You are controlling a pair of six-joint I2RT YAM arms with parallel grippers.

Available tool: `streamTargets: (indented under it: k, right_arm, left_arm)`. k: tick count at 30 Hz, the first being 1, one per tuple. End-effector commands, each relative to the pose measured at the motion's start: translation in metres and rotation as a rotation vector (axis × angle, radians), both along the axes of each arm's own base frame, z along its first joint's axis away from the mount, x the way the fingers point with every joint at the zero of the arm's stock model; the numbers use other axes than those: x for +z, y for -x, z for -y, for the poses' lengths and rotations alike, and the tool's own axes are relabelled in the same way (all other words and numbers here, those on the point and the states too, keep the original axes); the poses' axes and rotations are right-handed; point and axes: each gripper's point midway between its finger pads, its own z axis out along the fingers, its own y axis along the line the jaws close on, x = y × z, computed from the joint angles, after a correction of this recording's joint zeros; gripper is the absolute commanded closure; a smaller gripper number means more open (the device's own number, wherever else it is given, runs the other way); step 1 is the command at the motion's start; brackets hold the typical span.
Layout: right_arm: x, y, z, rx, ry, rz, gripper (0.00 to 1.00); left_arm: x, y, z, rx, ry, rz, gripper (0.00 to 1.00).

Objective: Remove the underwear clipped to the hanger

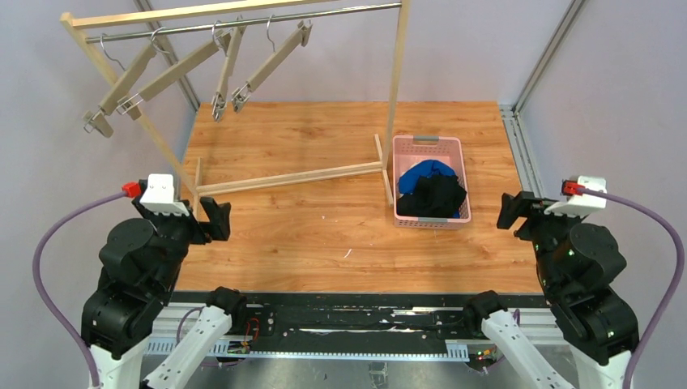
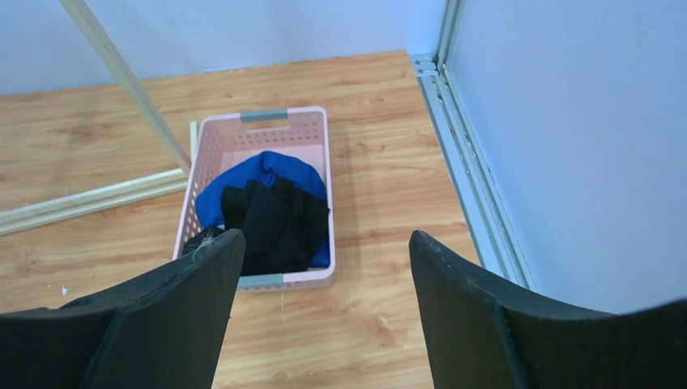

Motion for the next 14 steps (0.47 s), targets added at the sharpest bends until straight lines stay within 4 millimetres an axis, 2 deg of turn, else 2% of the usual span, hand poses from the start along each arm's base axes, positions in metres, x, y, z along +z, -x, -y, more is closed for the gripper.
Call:
streamTargets:
  k: [1, 6, 14]
  right_arm:
    - [-0.015, 0.025, 0.020, -0.077, 0.002, -0.040, 0.24]
    - [-0.018, 0.039, 0.031, -0.109, 0.004, -0.016, 0.24]
    - [-0.028, 0.038, 0.031, -0.110, 0.022, -0.044, 0.24]
  left_arm:
    - [-0.024, 0.020, -0.015, 0.072, 0.039, -0.037, 0.02]
    - [-0.032, 0.036, -0.023, 0.094, 0.055, -0.032, 0.02]
    - [-0.038, 0.039, -0.026, 0.104, 0.049, -0.044, 0.02]
